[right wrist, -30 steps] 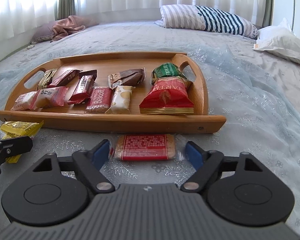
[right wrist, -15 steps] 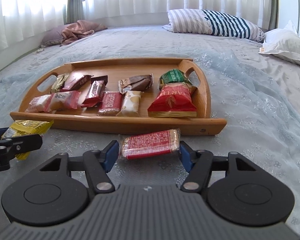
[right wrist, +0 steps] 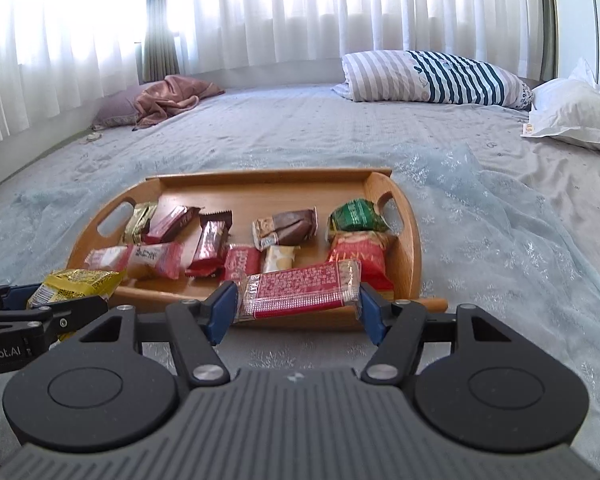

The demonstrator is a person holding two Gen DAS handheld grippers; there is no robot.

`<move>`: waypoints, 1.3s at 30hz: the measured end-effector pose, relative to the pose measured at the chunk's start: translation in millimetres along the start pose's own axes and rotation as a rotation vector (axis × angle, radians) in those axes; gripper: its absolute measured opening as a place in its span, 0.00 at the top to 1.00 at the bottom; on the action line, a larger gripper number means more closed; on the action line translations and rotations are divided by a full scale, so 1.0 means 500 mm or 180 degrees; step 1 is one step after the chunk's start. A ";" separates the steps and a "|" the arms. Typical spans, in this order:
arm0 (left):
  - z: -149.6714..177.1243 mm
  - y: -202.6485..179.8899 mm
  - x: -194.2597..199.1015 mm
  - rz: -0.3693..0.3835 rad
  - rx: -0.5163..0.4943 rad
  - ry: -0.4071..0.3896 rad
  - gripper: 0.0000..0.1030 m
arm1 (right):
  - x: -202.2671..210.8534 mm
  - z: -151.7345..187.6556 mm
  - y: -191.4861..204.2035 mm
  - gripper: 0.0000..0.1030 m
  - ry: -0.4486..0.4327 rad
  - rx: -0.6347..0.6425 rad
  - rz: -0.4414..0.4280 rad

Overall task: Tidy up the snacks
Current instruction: 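Carry the yellow bag and red wafer pack over the tray with both tools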

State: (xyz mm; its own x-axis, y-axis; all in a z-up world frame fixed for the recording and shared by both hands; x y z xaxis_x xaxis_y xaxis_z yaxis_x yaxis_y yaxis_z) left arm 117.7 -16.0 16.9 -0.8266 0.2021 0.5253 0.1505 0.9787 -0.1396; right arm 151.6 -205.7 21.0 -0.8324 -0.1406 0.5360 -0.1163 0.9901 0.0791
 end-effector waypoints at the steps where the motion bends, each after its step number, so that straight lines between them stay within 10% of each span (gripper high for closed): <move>1: -0.005 0.003 -0.002 -0.0006 0.0026 -0.0003 0.46 | -0.001 -0.005 0.001 0.35 -0.0017 0.0001 -0.0004; 39: -0.172 0.022 -0.216 -0.0254 -0.0202 -0.0165 0.46 | -0.169 -0.132 -0.031 0.34 -0.0143 -0.0156 -0.0014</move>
State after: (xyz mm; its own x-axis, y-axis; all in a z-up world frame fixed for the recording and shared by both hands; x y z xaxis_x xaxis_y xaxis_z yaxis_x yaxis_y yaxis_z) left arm 255.3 -23.8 31.0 -0.8640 0.1230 0.4882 0.1159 0.9922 -0.0448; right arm 259.4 -209.6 29.9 -0.8556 -0.1434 0.4974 -0.0941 0.9879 0.1230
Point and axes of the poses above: each gripper's, at about its wrist camera, not at the fingertips, and x roughly against the way its jaws point, y to its left, z to its underside, the point moved 7 cm from there along -x, roughly the way its jaws point
